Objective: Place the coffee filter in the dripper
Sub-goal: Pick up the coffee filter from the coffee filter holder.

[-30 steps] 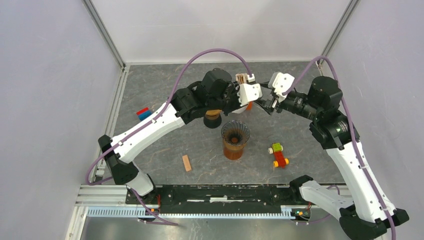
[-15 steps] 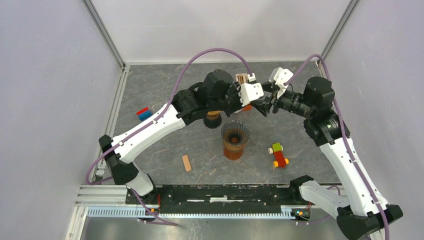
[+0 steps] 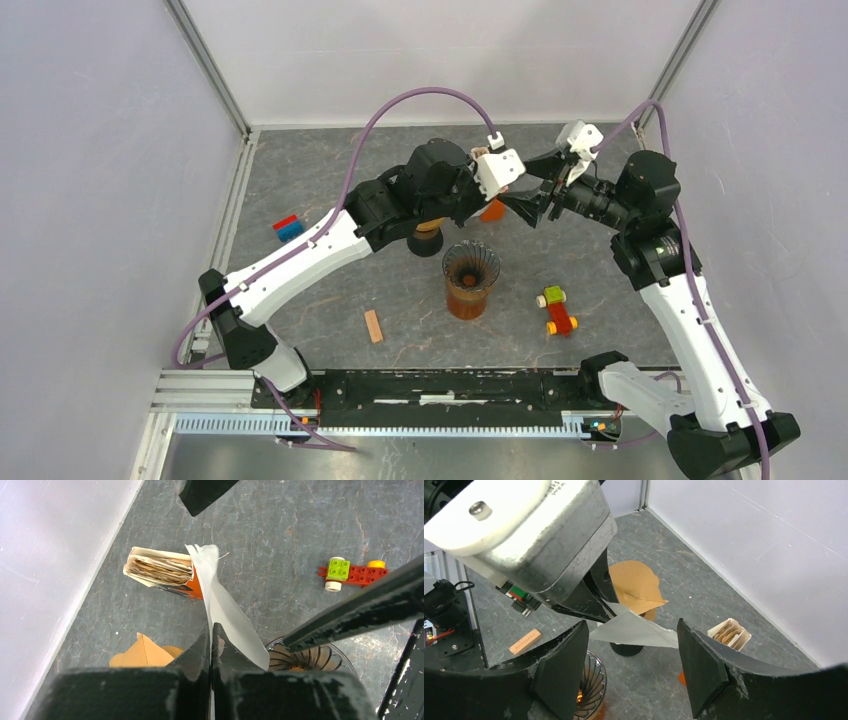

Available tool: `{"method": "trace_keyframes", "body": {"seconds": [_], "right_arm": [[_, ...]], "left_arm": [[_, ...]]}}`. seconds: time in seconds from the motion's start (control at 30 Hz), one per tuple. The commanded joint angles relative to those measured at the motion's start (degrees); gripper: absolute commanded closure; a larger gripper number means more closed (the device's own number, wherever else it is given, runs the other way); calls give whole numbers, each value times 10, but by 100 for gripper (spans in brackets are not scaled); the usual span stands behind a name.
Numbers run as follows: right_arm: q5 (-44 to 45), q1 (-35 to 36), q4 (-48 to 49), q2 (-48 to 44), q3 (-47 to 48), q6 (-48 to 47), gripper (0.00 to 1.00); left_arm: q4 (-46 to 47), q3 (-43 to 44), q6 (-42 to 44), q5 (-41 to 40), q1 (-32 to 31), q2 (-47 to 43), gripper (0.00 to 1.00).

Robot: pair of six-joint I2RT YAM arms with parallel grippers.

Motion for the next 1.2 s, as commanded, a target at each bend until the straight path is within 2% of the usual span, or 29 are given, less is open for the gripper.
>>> {"method": "trace_keyframes", "body": {"seconds": [0.0,0.33,0.73,1.17], "right_arm": [[-15,-7,54,3,-11,62,28],[-3,-8,77,26,-10,109,27],[88,-8,33,28,-16,80,29],[87,-8,9,17,3,26,30]], "left_arm": [[33,9,-55,-29,-3,1,98],[47,13,-64,-84,-21,14,98],[47,30,-79,-99,-28,24,98],[46,29,-74,-100,-28,20,98]]}}
